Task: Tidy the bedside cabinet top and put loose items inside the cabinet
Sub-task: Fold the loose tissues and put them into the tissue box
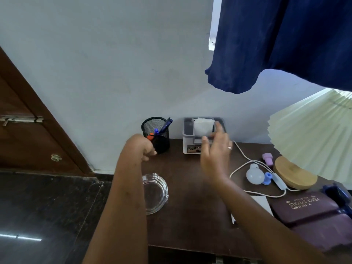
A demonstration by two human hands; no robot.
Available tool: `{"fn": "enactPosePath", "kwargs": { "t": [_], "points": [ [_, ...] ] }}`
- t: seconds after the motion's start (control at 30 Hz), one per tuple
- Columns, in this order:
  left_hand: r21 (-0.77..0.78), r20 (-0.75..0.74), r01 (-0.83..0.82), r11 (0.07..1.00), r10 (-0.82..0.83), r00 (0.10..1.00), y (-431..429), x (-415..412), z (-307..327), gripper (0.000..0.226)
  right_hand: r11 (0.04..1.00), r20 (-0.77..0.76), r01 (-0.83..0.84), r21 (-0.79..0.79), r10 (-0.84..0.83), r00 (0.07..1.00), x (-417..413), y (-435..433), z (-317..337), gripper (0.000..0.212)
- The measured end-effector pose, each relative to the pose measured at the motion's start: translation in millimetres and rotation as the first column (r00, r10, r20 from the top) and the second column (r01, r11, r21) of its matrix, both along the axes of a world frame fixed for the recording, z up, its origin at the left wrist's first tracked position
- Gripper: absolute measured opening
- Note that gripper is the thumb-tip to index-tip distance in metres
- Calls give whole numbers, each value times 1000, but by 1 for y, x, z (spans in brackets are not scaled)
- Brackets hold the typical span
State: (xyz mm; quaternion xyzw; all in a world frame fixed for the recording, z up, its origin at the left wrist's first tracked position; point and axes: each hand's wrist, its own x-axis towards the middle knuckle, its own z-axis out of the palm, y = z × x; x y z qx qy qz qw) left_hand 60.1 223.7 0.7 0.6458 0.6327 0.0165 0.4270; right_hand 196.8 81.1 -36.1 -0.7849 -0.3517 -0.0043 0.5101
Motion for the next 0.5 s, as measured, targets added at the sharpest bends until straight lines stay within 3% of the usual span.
{"fn": "enactPosePath", "kwargs": {
  "t": [0.1, 0.2, 0.3, 0.5],
  "points": [
    [184, 131, -234, 955, 212, 968, 12, -20, -13, 42, 940, -75, -327, -98, 320, 944, -35, 15, -11, 46],
    [140, 355, -305, 942, 240, 904, 8, -18, -27, 63, 811, -310, -554, -191, 485, 818, -53, 40, -23, 62],
    [59, 493, -292, 954, 227, 840, 6, -11, -38, 66, 782, -438, -600, -167, 487, 756, -54, 63, -28, 68],
    [10, 537, -256, 967, 211, 817, 14, -10, -48, 61, 751, -521, -617, -235, 439, 732, -48, 87, -36, 71]
  ]
}}
